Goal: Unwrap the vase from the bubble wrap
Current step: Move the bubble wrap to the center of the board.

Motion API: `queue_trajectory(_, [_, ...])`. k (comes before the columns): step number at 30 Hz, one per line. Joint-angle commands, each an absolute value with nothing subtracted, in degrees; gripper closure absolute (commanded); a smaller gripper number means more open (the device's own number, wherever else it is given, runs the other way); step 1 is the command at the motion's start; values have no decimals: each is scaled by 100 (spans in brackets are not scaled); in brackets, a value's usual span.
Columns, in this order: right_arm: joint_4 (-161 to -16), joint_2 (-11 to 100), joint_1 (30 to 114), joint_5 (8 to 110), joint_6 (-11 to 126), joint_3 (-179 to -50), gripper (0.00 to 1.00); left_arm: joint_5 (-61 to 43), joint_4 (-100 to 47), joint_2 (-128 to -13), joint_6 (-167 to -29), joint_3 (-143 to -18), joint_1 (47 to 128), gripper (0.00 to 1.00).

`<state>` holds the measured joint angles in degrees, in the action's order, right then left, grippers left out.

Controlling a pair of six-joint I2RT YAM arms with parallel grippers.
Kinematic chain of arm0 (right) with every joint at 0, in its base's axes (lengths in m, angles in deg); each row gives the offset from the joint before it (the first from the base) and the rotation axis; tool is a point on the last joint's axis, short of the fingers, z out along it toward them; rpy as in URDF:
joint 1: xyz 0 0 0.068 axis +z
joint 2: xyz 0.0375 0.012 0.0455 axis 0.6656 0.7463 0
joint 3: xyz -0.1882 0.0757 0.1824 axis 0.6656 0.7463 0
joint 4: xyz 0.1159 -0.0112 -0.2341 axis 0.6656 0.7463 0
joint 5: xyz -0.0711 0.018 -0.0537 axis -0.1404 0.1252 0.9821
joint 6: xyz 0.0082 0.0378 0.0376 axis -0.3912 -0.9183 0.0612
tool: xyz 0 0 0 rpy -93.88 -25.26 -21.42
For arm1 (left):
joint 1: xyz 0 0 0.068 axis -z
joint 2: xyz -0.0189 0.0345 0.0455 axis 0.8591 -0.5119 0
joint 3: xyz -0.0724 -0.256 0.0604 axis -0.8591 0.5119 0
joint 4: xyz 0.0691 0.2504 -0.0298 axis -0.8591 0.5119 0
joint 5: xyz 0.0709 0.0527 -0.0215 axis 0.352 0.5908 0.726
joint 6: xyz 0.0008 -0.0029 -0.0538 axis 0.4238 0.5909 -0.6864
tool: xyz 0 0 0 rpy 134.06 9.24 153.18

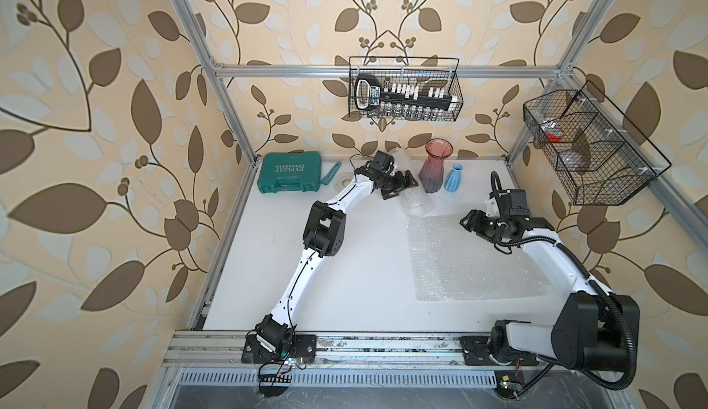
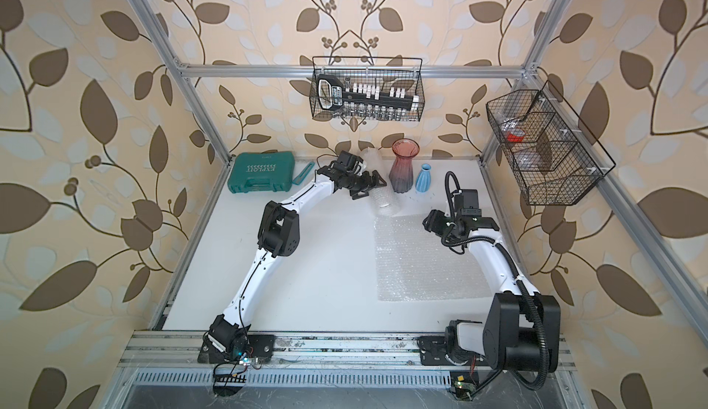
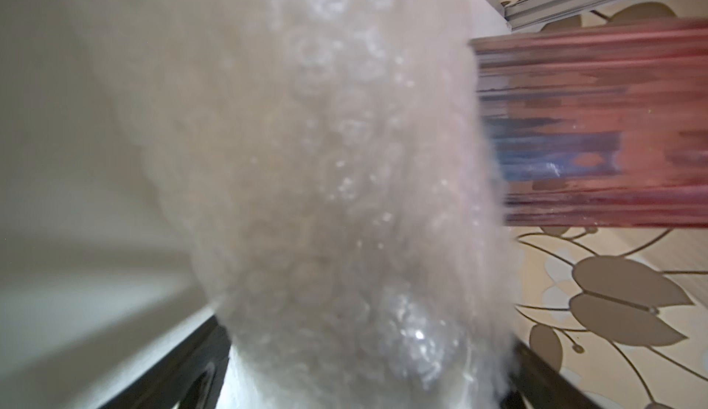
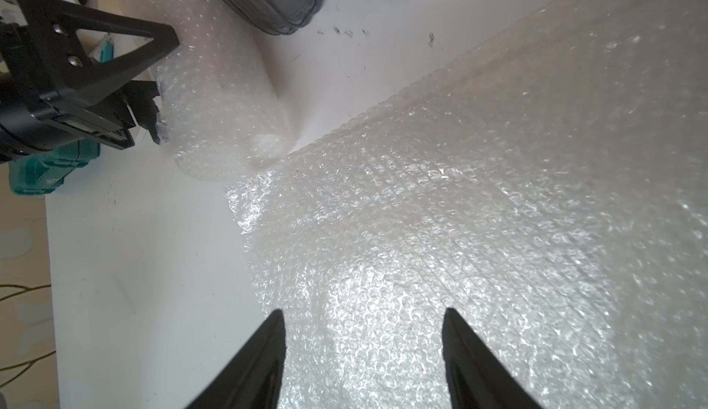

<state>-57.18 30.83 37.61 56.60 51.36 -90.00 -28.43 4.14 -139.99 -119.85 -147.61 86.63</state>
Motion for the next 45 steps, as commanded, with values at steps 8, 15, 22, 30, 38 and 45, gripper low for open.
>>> queue_trajectory(8, [-5796, 3207, 3893, 5539, 5094, -8835, 36, -2916, 146, -14043, -12084, -14871, 8698, 6])
queue_trajectory(15, [-5800, 3266, 3957, 5497, 5092, -8844, 36, -2678, 276, -13784, -11854, -14557, 8653, 23])
queue_trajectory(22, [-5891, 3353, 4046, 5391, 5062, -8893, 36, -2414, 293, -13102, -11555, -13556, 8463, 25])
queue_trajectory(30, [-6654, 3752, 4532, 4923, 4691, -9157, 36, -2406, 460, -12648, -11225, -12975, 8374, 29])
queue_trajectory(38, [-7490, 4654, 5511, 5504, 4768, -10072, 31, -2632, 487, -12461, -11163, -12740, 8244, 30])
queue_trajectory(45, [-7181, 5692, 6244, 6980, 5087, -11389, 20, -2948, 281, -12370, -11168, -12515, 8150, 29])
